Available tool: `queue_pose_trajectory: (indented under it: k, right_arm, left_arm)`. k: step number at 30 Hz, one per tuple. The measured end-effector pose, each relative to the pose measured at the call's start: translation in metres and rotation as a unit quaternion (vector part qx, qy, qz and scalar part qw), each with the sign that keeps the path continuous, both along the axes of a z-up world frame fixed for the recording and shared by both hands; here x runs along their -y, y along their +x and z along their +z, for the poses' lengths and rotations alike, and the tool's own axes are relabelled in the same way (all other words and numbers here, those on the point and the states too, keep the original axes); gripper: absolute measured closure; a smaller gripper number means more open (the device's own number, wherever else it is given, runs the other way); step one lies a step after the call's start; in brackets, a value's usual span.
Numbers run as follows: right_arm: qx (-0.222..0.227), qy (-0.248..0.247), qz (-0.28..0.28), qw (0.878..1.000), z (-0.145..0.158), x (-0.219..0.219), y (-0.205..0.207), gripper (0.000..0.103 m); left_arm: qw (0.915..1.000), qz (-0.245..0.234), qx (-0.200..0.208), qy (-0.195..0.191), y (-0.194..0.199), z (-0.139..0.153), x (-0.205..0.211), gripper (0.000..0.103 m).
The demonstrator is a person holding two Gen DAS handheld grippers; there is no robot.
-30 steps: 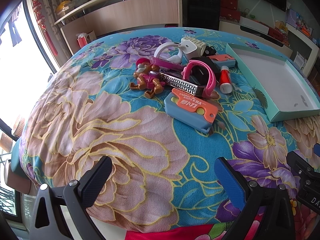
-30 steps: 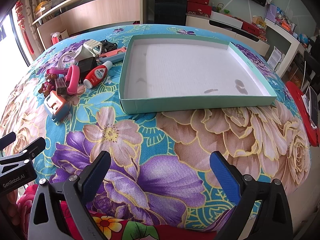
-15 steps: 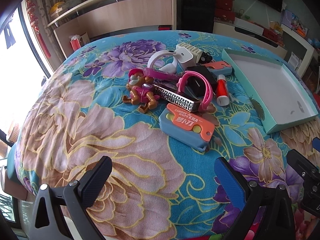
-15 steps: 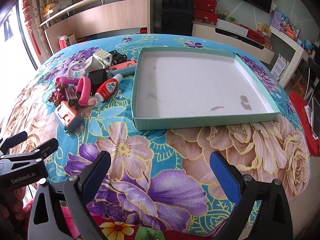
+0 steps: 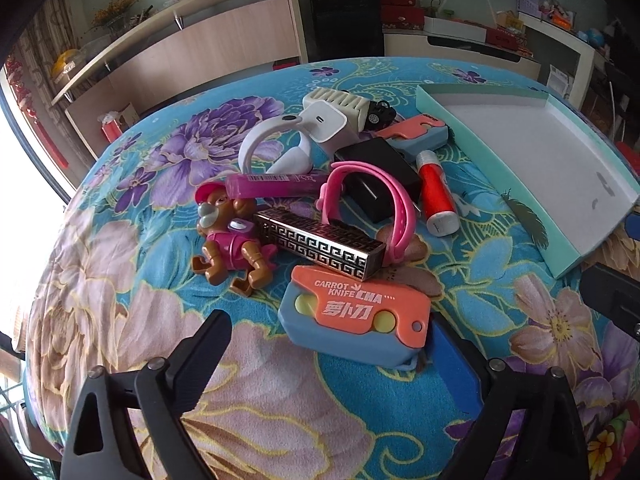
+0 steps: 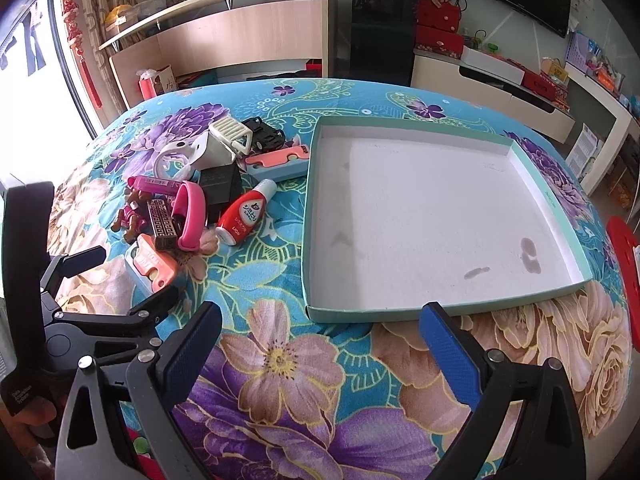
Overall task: Organize rigid objects
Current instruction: 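Grasp the pink watch band with the right tool while the left grasps the knife toy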
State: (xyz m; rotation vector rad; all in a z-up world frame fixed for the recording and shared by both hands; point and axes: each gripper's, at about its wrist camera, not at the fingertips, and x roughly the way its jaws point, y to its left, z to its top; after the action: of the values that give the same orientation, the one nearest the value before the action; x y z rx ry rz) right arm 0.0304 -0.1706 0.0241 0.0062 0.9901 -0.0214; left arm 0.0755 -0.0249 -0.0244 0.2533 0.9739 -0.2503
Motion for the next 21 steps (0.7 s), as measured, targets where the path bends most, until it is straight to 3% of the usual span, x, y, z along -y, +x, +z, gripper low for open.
queue_pose_trajectory:
  k: [2,4,12,18,21]
  right_arm:
    - [0.004,0.002,0.005,1.0,0.002,-0.002,0.006,0.004]
    - [0.008,0.006,0.011,1.0,0.004,-0.005,0.013,0.004]
    - [0.014,0.026,0.043,0.999,0.004,-0.025,0.047,0.004]
    - [0.009,0.028,0.066,0.997,-0.007,-0.046,0.069,0.005]
    - [0.01,0.03,0.078,0.996,-0.011,-0.057,0.076,0.012]
  left_arm:
    - [0.9999,-0.011,-0.002,-0.012,0.003,-0.002,0.002,0.022]
    - [0.9996,-0.017,-0.003,-0.024,0.004,-0.001,0.002,0.028]
    - [0.9978,-0.012,-0.001,-0.064,0.006,0.001,-0.01,0.029]
    - [0.998,0.014,0.005,-0.062,0.006,0.0,-0.025,0.029]
    - [0.998,0.027,0.009,-0.057,0.007,0.0,-0.033,0.029]
